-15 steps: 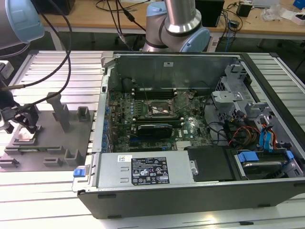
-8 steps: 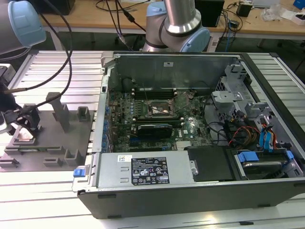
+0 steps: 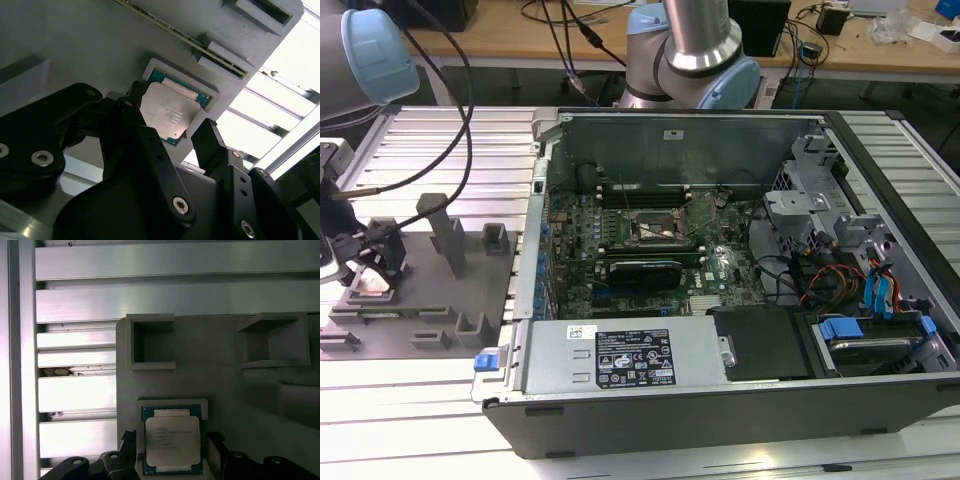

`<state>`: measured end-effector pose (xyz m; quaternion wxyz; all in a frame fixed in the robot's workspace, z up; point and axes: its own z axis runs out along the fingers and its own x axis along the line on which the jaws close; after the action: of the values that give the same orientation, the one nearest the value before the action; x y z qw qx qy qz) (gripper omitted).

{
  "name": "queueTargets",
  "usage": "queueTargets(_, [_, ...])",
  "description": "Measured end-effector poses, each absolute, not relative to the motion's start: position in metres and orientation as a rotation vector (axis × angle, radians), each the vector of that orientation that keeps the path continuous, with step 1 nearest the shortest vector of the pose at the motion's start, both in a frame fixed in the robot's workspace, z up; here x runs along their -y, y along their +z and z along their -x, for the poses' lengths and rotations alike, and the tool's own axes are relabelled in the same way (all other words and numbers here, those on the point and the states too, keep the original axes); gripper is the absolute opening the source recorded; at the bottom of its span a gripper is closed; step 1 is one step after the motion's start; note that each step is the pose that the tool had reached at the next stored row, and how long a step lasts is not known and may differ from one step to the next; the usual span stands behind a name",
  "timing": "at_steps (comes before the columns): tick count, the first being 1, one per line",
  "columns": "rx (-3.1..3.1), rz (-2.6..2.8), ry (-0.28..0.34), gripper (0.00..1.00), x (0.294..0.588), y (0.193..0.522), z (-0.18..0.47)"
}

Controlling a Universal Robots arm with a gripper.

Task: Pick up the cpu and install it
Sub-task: 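Pick up the cpu and move it towards the insertion slot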

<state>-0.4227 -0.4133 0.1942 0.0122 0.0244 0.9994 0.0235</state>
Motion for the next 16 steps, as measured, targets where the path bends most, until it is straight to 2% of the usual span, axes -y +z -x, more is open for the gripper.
queueTargets(16, [-3.116, -0.066, 0.073, 0.66, 0.4091, 0.1866, 0.4211])
